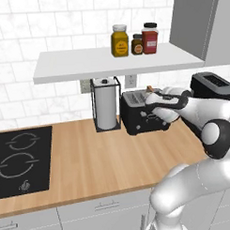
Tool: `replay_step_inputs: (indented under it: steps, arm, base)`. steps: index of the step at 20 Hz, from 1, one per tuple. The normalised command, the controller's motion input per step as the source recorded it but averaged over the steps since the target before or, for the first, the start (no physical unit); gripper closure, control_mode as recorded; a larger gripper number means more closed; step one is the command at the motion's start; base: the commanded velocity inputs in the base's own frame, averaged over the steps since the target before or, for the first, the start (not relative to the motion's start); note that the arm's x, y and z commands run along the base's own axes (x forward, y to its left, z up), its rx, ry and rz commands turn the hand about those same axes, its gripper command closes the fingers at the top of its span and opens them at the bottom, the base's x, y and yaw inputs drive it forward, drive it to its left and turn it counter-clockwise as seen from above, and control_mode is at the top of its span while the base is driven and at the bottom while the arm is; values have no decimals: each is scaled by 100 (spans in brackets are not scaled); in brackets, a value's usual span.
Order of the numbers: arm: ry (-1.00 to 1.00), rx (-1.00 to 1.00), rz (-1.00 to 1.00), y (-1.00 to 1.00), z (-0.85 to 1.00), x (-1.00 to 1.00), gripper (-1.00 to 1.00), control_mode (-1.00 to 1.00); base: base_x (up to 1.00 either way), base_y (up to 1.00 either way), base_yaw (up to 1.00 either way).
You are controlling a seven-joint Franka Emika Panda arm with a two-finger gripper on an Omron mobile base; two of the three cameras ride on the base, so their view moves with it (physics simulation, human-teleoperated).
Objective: Start the toaster. Once the lever pops up, take the bread to the plate on the dining counter.
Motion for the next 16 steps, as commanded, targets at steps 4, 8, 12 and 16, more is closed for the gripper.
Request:
replay_step_inputs:
  steps: [4,8,12,16]
  arm:
    - [0,0,0,0,-19,24,-100,-100]
    - [0,0,0,0,-25,10,-100,-100]
    - [0,0,0,0,-11,22,-100,-100]
    - [0,0,0,-1,-5,27,-100,-100]
  base:
    - [0,0,0]
    - [0,0,0]
    - [0,0,0]
    - [0,0,0]
